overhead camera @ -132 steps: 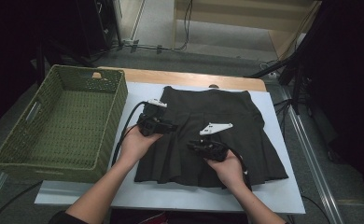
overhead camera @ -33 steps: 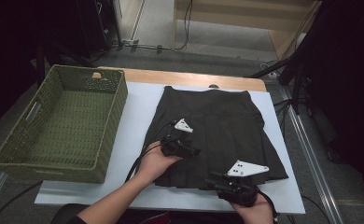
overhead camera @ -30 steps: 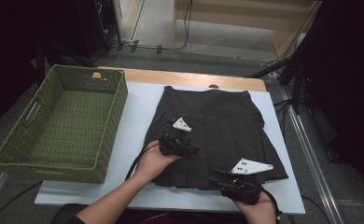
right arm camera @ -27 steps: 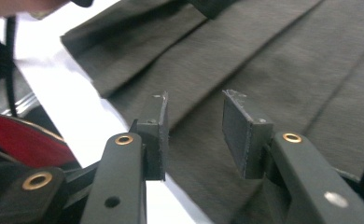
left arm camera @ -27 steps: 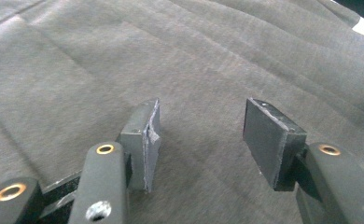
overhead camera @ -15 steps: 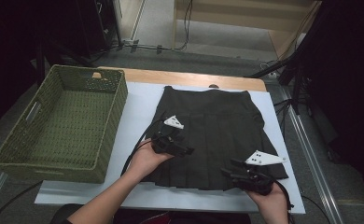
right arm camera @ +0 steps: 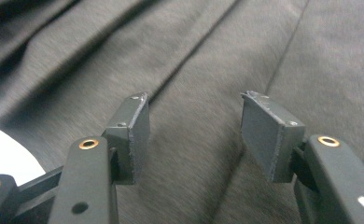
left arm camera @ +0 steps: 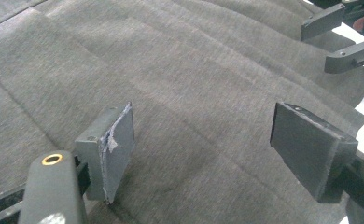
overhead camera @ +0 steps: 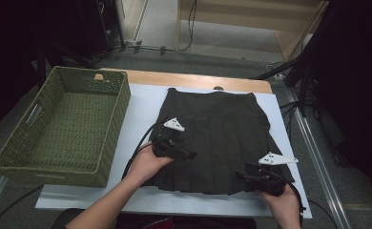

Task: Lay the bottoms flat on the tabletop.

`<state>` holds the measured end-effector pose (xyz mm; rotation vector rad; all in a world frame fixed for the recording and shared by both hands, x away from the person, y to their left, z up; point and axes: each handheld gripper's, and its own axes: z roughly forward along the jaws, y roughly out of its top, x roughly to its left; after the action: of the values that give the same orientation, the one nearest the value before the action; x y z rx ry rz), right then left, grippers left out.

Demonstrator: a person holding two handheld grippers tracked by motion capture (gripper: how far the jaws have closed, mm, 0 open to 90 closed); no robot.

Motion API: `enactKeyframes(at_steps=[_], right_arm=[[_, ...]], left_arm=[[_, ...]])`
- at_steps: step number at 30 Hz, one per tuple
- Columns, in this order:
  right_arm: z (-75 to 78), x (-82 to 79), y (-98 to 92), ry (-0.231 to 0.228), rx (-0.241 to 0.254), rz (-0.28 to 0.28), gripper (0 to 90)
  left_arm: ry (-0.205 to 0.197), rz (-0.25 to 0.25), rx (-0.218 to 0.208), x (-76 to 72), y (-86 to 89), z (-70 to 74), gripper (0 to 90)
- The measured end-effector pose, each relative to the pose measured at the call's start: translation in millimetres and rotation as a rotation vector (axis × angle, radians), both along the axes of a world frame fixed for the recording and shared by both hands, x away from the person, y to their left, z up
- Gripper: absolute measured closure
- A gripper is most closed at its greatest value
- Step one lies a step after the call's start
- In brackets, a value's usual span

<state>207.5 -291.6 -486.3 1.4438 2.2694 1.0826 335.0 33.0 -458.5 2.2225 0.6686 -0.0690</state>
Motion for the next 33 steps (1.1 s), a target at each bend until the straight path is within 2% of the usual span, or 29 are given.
enactKeyframes(at_steps=[3,7,11,15,18,21,23,24,29,31,33], right_arm=[[4.1,0.0,-8.0,-0.01,0.015,-0.014,40.8],[9.6,-2.5,-23.6,-0.038,-0.002,-0.063,42.9],[10.8,-3.5,-40.5,-0.055,0.013,-0.093,43.0],[12.9,-2.2,-54.1,-0.07,0.007,-0.13,37.7],[12.3,-1.5,-67.9,-0.076,0.007,-0.171,36.1],[8.7,-0.5,-78.8,-0.056,-0.001,-0.196,39.8],[4.3,0.6,-83.8,-0.036,-0.011,-0.209,46.7],[1.4,0.4,-85.6,-0.028,-0.025,-0.214,47.2],[-12.7,3.2,-92.8,0.019,-0.055,-0.234,49.8],[-20.9,3.8,-94.7,0.05,-0.055,-0.239,49.8],[-26.7,6.7,-94.5,0.089,-0.082,-0.25,51.6]], left_arm=[[-0.001,0.007,-0.003,0.3,2.8,0.7,22.5],[-0.005,0.01,-0.003,0.4,6.5,0.5,19.6],[0.001,0.012,-0.011,1.0,8.3,-0.2,16.1],[0.002,0.021,-0.027,1.9,11.9,2.1,16.1],[0.0,0.029,-0.019,2.8,16.6,3.2,16.1],[-0.009,0.03,0.004,2.4,21.8,2.6,16.3],[-0.013,0.021,0.017,2.0,24.9,2.6,16.5],[-0.023,0.03,0.018,1.1,26.4,3.3,16.6],[-0.027,0.045,-0.004,0.7,32.9,4.6,18.0],[-0.028,0.05,0.0,1.0,34.2,3.6,18.0],[-0.016,0.053,-0.013,1.5,34.5,2.4,18.0]])
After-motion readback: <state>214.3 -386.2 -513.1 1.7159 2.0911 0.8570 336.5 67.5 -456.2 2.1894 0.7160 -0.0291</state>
